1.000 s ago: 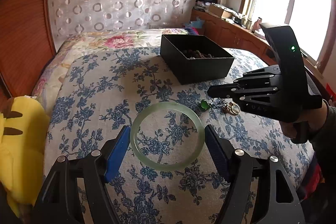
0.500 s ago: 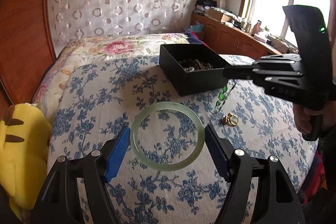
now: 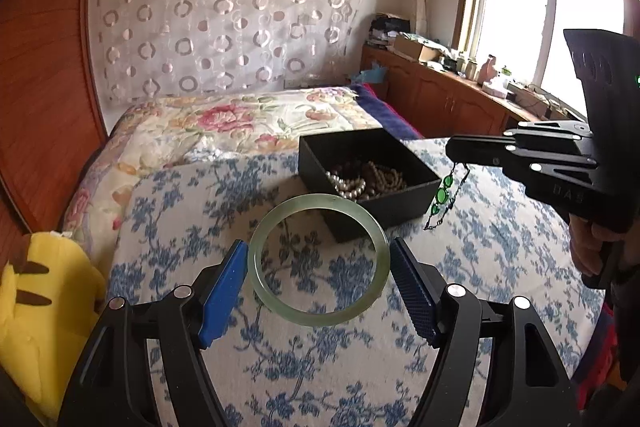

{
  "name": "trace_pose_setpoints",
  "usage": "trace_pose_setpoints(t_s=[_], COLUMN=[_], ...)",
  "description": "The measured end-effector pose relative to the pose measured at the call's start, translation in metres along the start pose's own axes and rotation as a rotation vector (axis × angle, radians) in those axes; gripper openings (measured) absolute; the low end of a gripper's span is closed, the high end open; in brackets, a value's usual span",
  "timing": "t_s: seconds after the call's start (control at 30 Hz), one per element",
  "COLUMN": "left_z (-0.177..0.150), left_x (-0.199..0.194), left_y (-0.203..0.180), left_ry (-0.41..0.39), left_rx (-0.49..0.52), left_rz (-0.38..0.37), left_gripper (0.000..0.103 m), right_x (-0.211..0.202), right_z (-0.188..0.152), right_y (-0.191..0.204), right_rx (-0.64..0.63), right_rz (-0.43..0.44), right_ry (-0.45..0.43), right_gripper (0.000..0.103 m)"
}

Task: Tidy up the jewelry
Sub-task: 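Grasp the gold ring with the right tool while the left tool grasps the jade bangle, then lower the jade bangle and ring into the black box and open both tools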

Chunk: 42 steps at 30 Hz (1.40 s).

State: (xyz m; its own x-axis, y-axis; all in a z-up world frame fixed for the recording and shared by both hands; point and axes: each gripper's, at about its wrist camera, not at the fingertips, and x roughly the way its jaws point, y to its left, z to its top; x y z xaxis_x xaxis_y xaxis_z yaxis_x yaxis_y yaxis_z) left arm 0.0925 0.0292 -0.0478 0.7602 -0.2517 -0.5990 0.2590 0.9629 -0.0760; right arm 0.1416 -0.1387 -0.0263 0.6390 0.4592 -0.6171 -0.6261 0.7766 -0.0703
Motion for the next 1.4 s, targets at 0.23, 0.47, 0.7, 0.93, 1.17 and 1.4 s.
trace_pose_setpoints(t_s=[0.23, 0.47, 0.7, 0.93, 1.17, 1.4], left_z=[0.011, 0.027, 0.048, 0.065, 0.075, 0.076], left_x=[-0.002, 0.009, 0.036, 0.060, 0.085, 0.102], left_y=[-0.009, -0.014, -0.020, -0.020, -0.020, -0.023], left_ry=[-0.023, -0.032, -0.018, -0.003, 0.026, 0.054], left_rx=[0.019, 0.031, 0.038, 0.046, 0.047, 0.052], left_rz=[-0.012, -0.025, -0.034, -0.022, -0.010, -0.018], left_gripper=[0.069, 0.069, 0.069, 0.069, 0.069, 0.069], right_x=[-0.002, -0.006, 0.000, 0.010, 0.038, 0.055], right_z=[0.003, 0.012, 0.025, 0.033, 0.028, 0.019], right_y=[-0.012, -0.026, -0.044, -0.059, -0.078, -0.087], right_rx=[0.018, 0.028, 0.029, 0.025, 0.059, 0.096], right_rz=[-0.015, -0.011, 0.015, 0.027, 0.064, 0.095], right_ry=[-0.010, -0.052, -0.069, -0.068, -0.025, 0.000], right_gripper=[0.002, 0.002, 0.002, 0.003, 0.003, 0.004])
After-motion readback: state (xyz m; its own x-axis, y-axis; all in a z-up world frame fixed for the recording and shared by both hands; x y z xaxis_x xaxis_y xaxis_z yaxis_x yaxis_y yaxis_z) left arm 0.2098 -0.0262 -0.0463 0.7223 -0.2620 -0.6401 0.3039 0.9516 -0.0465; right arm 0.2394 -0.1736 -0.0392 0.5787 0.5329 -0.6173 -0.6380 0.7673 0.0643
